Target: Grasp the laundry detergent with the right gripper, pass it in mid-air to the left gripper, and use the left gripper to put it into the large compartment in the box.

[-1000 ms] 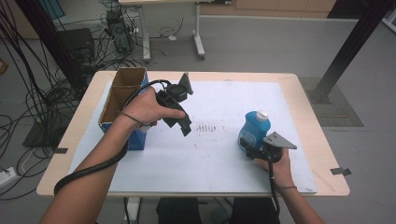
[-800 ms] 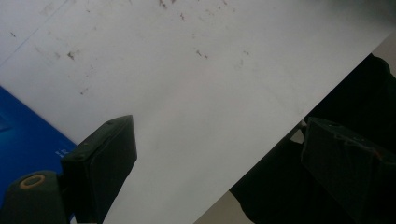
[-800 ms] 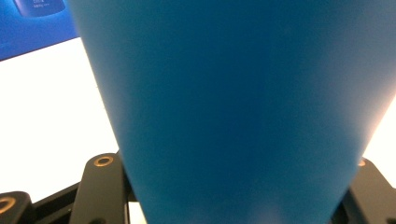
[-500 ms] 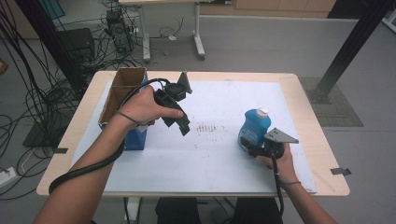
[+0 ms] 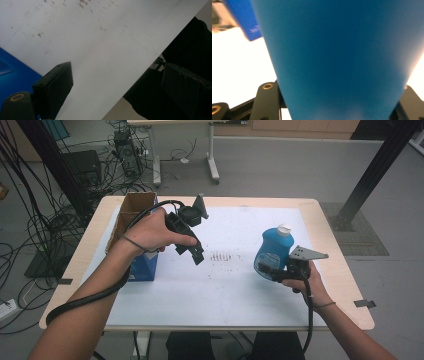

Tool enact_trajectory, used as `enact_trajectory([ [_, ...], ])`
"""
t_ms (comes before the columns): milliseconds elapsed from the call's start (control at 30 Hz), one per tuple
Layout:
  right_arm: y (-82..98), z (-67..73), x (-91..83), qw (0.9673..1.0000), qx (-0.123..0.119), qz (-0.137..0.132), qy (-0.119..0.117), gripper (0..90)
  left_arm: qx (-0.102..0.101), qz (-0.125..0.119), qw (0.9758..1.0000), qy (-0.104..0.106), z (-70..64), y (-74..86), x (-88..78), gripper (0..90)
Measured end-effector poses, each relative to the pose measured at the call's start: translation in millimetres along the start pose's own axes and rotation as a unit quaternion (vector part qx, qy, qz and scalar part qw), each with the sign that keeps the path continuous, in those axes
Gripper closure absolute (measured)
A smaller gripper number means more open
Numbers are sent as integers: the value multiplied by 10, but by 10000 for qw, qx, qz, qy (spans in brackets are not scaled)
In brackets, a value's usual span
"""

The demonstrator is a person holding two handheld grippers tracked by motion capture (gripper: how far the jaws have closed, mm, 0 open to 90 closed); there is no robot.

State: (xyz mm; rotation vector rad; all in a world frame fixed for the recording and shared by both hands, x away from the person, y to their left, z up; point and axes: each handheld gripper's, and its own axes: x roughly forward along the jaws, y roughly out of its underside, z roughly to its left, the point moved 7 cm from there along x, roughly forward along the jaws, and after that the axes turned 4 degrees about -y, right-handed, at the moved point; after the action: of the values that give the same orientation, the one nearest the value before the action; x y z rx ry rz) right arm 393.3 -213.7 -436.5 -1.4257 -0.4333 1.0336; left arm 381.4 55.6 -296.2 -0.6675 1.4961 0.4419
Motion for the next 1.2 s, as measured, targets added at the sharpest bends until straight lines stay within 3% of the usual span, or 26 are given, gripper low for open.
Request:
enact_trajectory([
  [267, -201, 87, -101, 9976, 232, -139, -630, 398, 341, -8, 9994, -57, -109, -34, -108, 106],
  [300, -236, 106, -121, 9972, 191, -127, -713, 398, 463, -9, 9989, -64, -137, -41, -142, 106],
  [500, -350, 177, -187, 9954, -10, -65, -952, 398, 760, -9, 9971, -68, -214, -51, -237, 106],
  [567, -398, 214, -207, 9943, -122, -31, -1058, 398, 964, 27, 9953, -84, -257, -51, -299, 107],
  [733, -448, 275, -213, 9917, -264, -3, -1260, 398, 1110, 20, 9938, -82, -307, -57, -362, 107],
  [867, -487, 381, -188, 9868, -403, 16, -1566, 397, 1229, 55, 9923, -114, -354, -57, -389, 107],
  [1000, -501, 438, -151, 9843, -485, 62, -1694, 397, 1312, 39, 9913, -129, -397, -79, -406, 106],
  [1200, -515, 590, -39, 9759, -764, 229, -2030, 397, 1462, 80, 9891, -156, -465, -100, -428, 106],
])
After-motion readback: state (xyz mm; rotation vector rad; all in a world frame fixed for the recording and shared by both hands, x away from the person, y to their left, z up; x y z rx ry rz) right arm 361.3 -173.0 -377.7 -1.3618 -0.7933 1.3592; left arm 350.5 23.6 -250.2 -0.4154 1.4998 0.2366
